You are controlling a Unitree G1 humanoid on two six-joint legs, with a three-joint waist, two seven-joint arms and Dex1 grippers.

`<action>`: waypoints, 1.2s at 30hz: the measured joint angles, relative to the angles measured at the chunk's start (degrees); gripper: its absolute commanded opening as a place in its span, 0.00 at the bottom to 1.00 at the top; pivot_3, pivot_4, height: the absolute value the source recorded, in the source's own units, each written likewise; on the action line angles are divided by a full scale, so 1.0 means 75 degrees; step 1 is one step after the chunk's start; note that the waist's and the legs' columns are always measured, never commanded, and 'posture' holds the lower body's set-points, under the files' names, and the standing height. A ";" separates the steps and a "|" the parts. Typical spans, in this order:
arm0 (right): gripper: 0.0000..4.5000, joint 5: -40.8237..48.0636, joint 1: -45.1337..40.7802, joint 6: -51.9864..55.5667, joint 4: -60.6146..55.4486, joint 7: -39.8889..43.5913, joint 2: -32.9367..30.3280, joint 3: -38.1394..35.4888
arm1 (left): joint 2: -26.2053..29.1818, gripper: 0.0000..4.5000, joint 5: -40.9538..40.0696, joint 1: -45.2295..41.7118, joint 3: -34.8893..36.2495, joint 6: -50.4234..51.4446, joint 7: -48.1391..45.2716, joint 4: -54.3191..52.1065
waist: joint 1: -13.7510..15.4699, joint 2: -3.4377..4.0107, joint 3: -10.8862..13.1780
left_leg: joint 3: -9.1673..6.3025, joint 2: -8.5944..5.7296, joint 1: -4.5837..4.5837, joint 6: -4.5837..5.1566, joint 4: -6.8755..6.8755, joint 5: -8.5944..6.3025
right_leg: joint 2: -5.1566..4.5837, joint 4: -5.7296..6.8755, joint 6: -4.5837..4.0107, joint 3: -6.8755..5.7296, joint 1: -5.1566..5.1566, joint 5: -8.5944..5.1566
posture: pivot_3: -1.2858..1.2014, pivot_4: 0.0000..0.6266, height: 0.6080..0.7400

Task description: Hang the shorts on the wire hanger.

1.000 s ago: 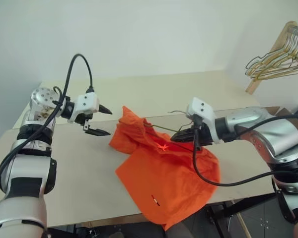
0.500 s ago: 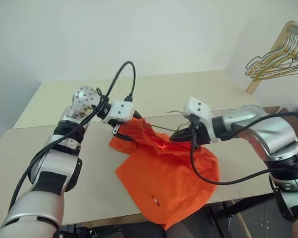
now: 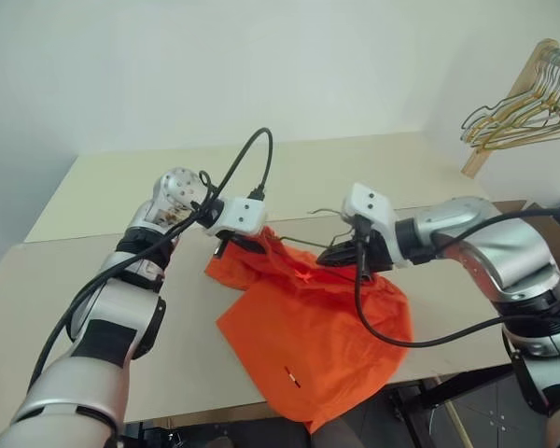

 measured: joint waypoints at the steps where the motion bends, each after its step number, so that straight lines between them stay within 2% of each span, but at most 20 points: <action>1: 0.00 -0.0002 -0.0001 0.0000 0.0004 0.0008 0.0015 0.0013 | 0.0001 0.01 0.0016 -0.0011 0.0001 -0.0009 0.0016 0.0019 | 0.0001 0.0000 0.0000 | -0.0001 0.0000 0.0000 0.0000 0.0000 0.0000 | 0.0000 0.0000 0.0000 0.0000 0.0000 0.0000 | 0.45 0.00 1.00; 10: 0.00 -0.0148 -0.0052 -0.0204 0.0137 0.0119 0.0048 0.0092 | 0.0005 0.01 0.0034 -0.0041 0.0004 -0.0020 -0.0093 0.0108 | -0.0001 0.0000 0.0000 | 0.0000 -0.0002 -0.0001 0.0000 0.0000 0.0000 | -0.0002 -0.0001 0.0000 0.0000 0.0000 0.0000 | 0.45 0.00 1.00; 11: 0.12 -0.0204 -0.0050 -0.0288 0.0137 0.0127 0.0043 0.0118 | 0.0009 0.00 0.0034 -0.0041 0.0007 -0.0019 -0.0095 0.0108 | -0.0001 0.0000 0.0000 | -0.0001 -0.0002 -0.0001 0.0000 0.0000 0.0000 | -0.0001 0.0000 0.0000 0.0000 0.0000 0.0000 | 0.45 0.00 1.00; 12: 0.17 -0.0250 -0.0050 -0.0380 0.0134 0.0128 0.0043 0.0120 | 0.0008 0.00 0.0038 -0.0041 0.0008 -0.0015 -0.0092 0.0110 | 0.0000 0.0000 0.0000 | -0.0001 -0.0002 -0.0001 0.0000 0.0001 0.0000 | -0.0002 -0.0001 0.0000 0.0000 0.0000 0.0000 | 0.45 0.00 1.00; 17: 0.56 -0.0371 -0.0008 -0.0654 0.0124 0.0123 -0.0143 0.0079 | 0.0001 0.00 0.0038 -0.0041 0.0008 0.0015 -0.0081 0.0128 | 0.0000 0.0000 0.0000 | -0.0001 -0.0002 -0.0001 0.0000 0.0000 0.0000 | -0.0002 -0.0001 0.0000 0.0000 0.0000 0.0000 | 0.45 0.00 1.00; 22: 0.95 -0.0267 0.0416 -0.0652 -0.0095 0.0112 -0.0637 -0.0456 | -0.0003 0.00 0.0033 -0.0040 0.0010 0.0190 -0.0069 0.0220 | 0.0006 0.0000 0.0000 | 0.0000 -0.0002 -0.0004 0.0000 0.0000 0.0000 | -0.0003 -0.0004 0.0000 -0.0001 0.0000 0.0000 | 0.44 0.00 1.00; 23: 0.99 -0.0242 0.0537 -0.0638 -0.0153 0.0104 -0.0727 -0.0616 | -0.0017 0.00 0.0033 -0.0042 0.0010 0.0201 -0.0061 0.0232 | 0.0005 0.0000 0.0000 | 0.0000 -0.0002 -0.0004 0.0000 0.0000 0.0000 | -0.0002 -0.0006 0.0000 -0.0001 0.0001 0.0000 | 0.44 0.00 1.00; 29: 0.99 0.0300 0.1549 -0.0300 -0.0651 -0.0070 -0.1575 -0.2547 | -0.0084 0.00 0.0034 -0.0071 0.0032 0.0336 0.0088 0.0294 | 0.0030 0.0000 0.0000 | 0.0000 -0.0004 -0.0008 0.0001 -0.0001 0.0000 | -0.0005 -0.0012 0.0000 -0.0001 0.0005 0.0000 | 0.44 0.00 1.00; 31: 0.99 0.0418 0.2239 -0.0268 -0.1158 -0.0060 -0.2019 -0.3210 | -0.0079 0.00 0.0033 -0.0108 0.0058 0.0354 0.0123 0.0339 | 0.0031 0.0000 0.0000 | 0.0001 0.0000 -0.0006 0.0002 -0.0003 -0.0001 | -0.0001 -0.0013 0.0001 -0.0002 0.0007 0.0000 | 0.44 0.00 1.00; 34: 0.99 0.0585 0.3250 -0.0247 -0.1997 -0.0076 -0.2277 -0.3418 | -0.0054 0.00 0.0032 -0.0127 0.0110 0.0368 0.0141 0.0399 | -0.0018 0.0000 -0.0002 | 0.0010 0.0002 -0.0001 0.0003 0.0000 -0.0002 | -0.0001 -0.0016 0.0001 0.0005 0.0014 -0.0001 | 0.44 0.00 1.00; 36: 0.99 0.0635 0.3451 -0.0190 -0.2313 -0.0249 -0.2265 -0.3259 | -0.0067 0.00 0.0032 -0.0128 0.0118 0.0374 0.0148 0.0404 | -0.0039 0.0007 -0.0006 | 0.0017 0.0000 0.0007 0.0003 0.0002 -0.0001 | -0.0004 -0.0016 0.0001 0.0013 0.0020 -0.0001 | 0.44 0.00 1.00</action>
